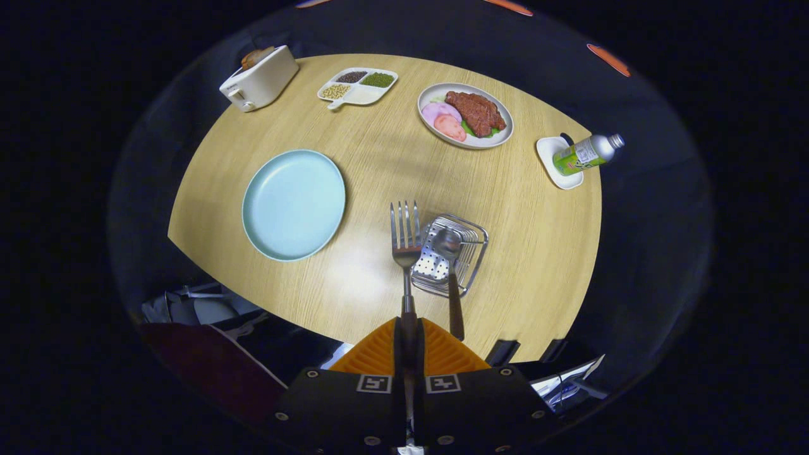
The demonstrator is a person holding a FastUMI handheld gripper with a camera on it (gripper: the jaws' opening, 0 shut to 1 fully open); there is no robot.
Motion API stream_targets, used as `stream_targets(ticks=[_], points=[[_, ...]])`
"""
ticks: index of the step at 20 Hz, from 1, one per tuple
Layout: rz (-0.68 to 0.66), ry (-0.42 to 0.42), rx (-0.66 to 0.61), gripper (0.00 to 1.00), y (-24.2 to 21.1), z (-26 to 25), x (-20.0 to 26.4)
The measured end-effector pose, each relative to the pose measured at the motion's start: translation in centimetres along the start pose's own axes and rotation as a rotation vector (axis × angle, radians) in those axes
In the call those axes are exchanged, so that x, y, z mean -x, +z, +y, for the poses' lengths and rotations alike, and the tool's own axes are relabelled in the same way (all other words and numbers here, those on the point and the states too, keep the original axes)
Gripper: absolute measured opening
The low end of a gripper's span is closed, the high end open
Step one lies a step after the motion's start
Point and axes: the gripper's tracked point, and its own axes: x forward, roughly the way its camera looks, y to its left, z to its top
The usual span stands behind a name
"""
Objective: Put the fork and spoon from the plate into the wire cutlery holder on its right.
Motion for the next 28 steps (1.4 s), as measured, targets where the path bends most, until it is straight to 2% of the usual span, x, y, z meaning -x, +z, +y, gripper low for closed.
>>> stream_targets(ticks=[6,15,24,28], points=[[0.150,0.006,0.033,0.05,-0.2,-3.5,-2.3],[0.303,0.013,0.095,0.05,0.5,-4.3,-5.2],[0.350,-0.011,0.162,0.05,0.4,-4.0,-4.9],[0.361,-0.005,0.151,0.05,0.0,-4.0,-4.7]])
